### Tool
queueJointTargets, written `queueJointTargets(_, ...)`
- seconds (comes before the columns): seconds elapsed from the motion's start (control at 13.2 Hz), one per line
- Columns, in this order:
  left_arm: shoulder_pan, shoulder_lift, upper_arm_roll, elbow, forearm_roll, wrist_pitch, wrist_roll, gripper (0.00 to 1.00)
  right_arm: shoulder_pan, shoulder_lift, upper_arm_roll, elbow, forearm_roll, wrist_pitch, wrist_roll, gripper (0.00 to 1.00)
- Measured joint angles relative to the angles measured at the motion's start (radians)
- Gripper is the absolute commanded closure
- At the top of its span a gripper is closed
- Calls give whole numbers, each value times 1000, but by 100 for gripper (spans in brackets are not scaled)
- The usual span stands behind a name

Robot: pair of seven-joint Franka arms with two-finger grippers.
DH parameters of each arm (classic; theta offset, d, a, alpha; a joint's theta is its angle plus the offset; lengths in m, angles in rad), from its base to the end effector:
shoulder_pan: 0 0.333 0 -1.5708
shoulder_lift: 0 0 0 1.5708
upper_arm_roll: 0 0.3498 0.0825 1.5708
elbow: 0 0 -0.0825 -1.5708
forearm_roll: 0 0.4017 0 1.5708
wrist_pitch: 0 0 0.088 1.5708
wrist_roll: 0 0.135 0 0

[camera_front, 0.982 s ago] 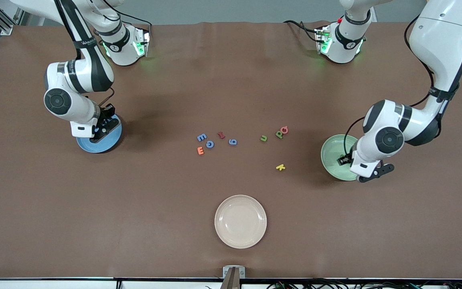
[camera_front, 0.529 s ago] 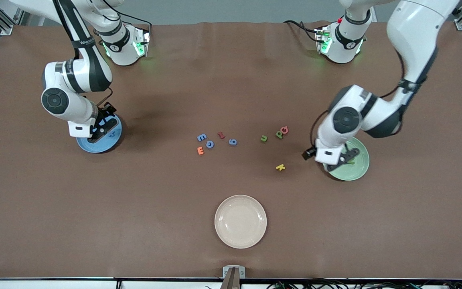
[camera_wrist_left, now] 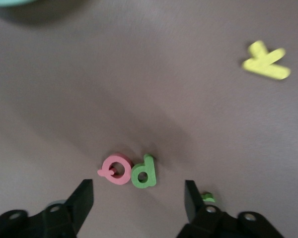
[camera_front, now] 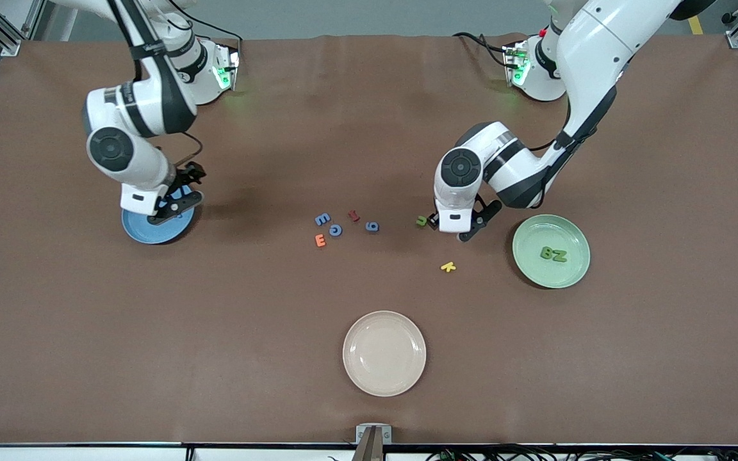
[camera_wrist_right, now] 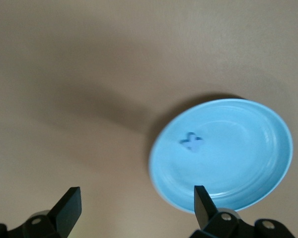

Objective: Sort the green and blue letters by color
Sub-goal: 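Move the left gripper to the green d while the right gripper returns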

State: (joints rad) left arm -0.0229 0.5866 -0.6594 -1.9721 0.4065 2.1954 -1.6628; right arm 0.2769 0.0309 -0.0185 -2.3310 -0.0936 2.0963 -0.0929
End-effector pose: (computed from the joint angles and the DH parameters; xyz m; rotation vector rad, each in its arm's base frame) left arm 0.4890 -0.3620 0.1959 -2.7659 -1.0845 0.1897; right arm 0.4697 0.1171 0.2993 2.9570 0.6133 -0.3925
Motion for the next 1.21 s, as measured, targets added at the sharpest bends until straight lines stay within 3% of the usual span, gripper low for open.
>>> queueJointTargets(0.38,0,47,5,5,0,1,-14,37,204,20,9,192,113,-96,495,0)
queueJointTargets(0.83,-1,74,18,17,9,1,-14,44,231,153,-7,415,98,-138,570,0)
queueJointTargets(1.13,-3,87,19,34,9,2,-14,74,237,197,-6,441,65,-154,638,5)
queueJointTargets(1.21,-4,87,19,37,9,2,-14,82,244,208,-4,441,66,-154,725,0)
